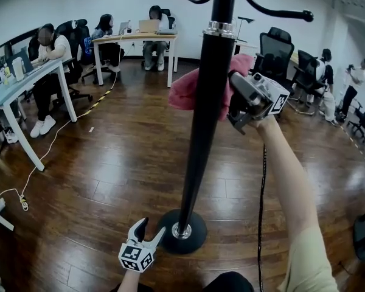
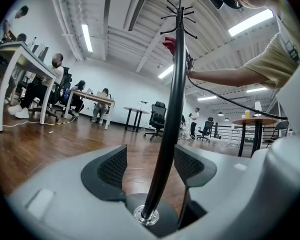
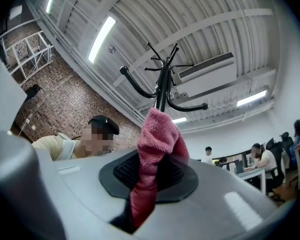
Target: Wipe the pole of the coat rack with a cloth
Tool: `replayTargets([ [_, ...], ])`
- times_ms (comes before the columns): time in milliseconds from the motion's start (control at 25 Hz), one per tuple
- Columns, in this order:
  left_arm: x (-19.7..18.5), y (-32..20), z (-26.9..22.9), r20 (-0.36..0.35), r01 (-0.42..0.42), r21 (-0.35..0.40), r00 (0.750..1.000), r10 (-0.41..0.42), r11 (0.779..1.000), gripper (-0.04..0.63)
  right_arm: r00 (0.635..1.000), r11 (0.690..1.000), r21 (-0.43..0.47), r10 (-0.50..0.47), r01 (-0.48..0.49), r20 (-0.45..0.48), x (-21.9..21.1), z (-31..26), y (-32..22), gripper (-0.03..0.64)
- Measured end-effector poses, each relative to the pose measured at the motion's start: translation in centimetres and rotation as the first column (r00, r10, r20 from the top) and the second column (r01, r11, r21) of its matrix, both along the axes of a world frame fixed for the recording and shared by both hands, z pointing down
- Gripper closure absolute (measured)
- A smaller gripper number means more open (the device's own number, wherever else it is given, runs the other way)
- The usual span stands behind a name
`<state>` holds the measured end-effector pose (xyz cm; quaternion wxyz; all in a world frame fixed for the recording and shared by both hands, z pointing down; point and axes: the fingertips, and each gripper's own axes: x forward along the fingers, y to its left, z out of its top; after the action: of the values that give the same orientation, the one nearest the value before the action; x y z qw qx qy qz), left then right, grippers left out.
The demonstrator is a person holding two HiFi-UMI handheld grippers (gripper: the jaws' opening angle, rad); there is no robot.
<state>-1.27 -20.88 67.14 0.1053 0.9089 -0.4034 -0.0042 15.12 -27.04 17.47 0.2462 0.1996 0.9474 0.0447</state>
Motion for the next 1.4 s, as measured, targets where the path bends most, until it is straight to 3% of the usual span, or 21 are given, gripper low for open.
replayTargets([
  [440, 1.6, 0.5, -0.6, -0.01, -0.027, 0.007, 1.0, 0.027, 1.0, 0.324, 0.974, 0.998, -0.065, 0.001, -0.016, -0.227, -0.9, 11.0, -1.0, 0.566],
  [880, 1.3, 0.3, -0.6, 0.024, -0.024, 0.006, 0.999, 0.024, 1.0, 0.324, 0.967, 0.973, -0.23, -0.073, 0.016, -0.244, -0.5, 21.3, -1.1, 0.566],
  [1160, 0.1, -0.4, 0.2, 0.034, -0.007, 0.0, 0.999, 0.007, 1.0, 0.324, 0.954, 0.921, -0.39, -0.111, -0.007, -0.278, -0.9, 33.1, -2.0, 0.566],
  [1400, -1.1, -0.6, -1.2, 0.038, 0.045, 0.038, 0.998, -0.047, 0.998, 0.324, 0.945, 0.829, -0.554, -0.117, -0.075, -0.304, -0.9, 44.2, -2.2, 0.566],
])
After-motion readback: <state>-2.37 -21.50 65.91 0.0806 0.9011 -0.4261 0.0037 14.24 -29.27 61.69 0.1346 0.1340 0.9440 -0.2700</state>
